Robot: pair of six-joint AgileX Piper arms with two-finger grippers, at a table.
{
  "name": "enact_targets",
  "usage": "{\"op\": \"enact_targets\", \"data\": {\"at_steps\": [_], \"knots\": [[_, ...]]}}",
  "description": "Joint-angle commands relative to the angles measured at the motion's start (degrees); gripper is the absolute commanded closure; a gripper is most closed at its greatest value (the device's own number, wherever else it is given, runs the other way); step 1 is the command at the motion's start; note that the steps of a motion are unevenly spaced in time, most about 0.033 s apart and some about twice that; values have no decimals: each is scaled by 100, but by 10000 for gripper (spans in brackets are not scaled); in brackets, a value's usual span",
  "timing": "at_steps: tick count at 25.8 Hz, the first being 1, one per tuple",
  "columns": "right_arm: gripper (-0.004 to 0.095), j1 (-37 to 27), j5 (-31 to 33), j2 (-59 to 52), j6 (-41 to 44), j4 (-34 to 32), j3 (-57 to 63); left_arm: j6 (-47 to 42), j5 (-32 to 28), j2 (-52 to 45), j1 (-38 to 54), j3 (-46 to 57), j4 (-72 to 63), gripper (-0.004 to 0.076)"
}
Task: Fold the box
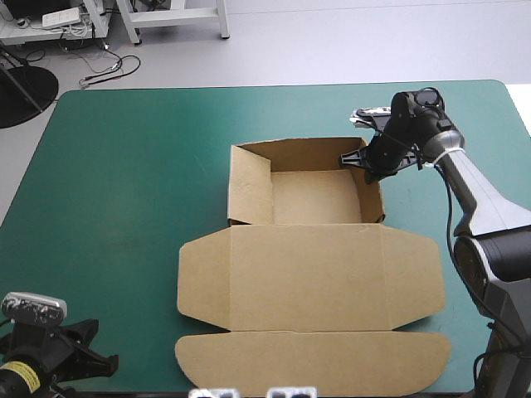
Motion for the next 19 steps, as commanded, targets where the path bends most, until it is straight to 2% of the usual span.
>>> {"op": "enact_targets", "data": {"at_steps": [1, 6, 10, 14, 16, 17, 18, 19], "knots": [[909, -440, 80, -677, 34, -602, -157, -308, -172, -474, -31, 319, 62, 734], [909, -1562, 80, -1033, -37, -602, -157, -430, 85, -976, -31, 396, 215, 734], [909, -2637, 80, -1128, -117, -883, -157, -442, 97, -1018, -31, 396, 256, 734], [887, -3204, 80, -1090, -384, -976, -147, -428, 62, -1018, -31, 396, 292, 734], [766, -3365, 80, -1003, -510, -926, -147, -427, 62, -1018, -31, 396, 337, 734], [604, -3406, 69, -938, -416, -887, -147, -427, 62, -1018, -31, 396, 337, 734], [538, -3406, 69, -901, -416, -887, -147, -427, 62, -1018, -31, 396, 337, 734], [407, -3406, 33, -861, -425, -839, -147, -427, 62, -1018, -31, 396, 351, 734]]}}
